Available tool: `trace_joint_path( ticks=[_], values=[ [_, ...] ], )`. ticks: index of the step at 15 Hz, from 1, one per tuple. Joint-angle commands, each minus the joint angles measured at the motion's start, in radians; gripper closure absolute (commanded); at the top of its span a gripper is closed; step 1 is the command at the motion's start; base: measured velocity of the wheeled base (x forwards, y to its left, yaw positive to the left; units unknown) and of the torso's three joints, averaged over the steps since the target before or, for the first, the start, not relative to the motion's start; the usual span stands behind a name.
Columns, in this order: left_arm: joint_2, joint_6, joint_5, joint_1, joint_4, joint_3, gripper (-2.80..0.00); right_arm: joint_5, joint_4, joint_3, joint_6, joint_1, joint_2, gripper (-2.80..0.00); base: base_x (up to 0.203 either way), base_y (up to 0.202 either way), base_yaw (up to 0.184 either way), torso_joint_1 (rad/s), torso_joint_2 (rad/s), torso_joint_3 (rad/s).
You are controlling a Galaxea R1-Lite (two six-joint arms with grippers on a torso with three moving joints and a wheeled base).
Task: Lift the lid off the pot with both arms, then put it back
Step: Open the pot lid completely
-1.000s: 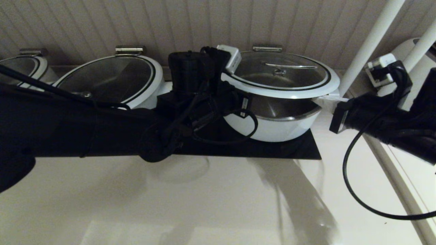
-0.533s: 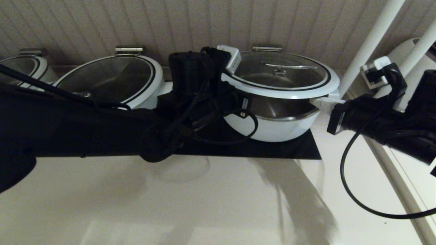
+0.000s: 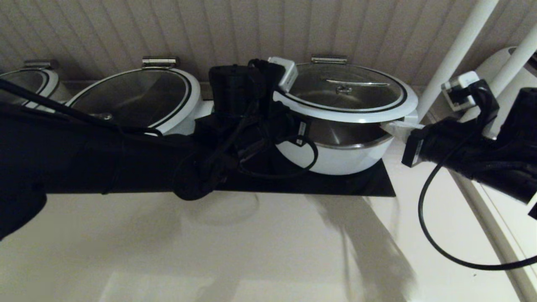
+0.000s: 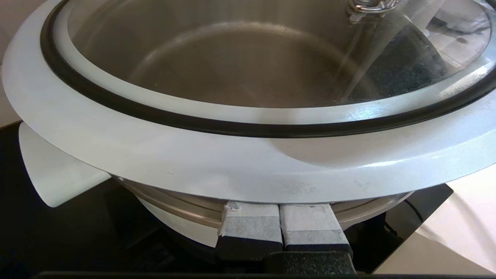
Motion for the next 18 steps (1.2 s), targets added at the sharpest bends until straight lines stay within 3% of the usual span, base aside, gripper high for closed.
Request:
trace_joint_path(
  ticks=[1, 9, 13, 18],
  values=[
    [0.002, 0.001, 0.001, 0.0, -0.003, -0.001, 0.0, 0.001, -0.005, 0.007, -0.003, 0.002, 0.0, 0.0, 0.0, 0.0, 0.0, 0.0, 0.0, 0.0],
    [0.0, -0.001, 0.001, 0.0, -0.003, 0.002, 0.0, 0.003, -0.01, -0.068, 0.002, 0.0, 0.061, 0.0, 0.0, 0.0, 0.0, 0.0, 0.0, 0.0],
    [-0.004, -0.002, 0.019, 0.0, -0.003, 0.011, 0.0, 0.0, -0.135, -0.095, -0.004, 0.0, 0.112, 0.0, 0.0, 0.0, 0.0, 0.0, 0.0, 0.0],
    [-0.022, 0.004, 0.024, 0.0, -0.005, 0.062, 0.0, 0.0, -0.138, -0.095, -0.004, 0.0, 0.106, 0.0, 0.0, 0.0, 0.0, 0.0, 0.0, 0.0]
  ],
)
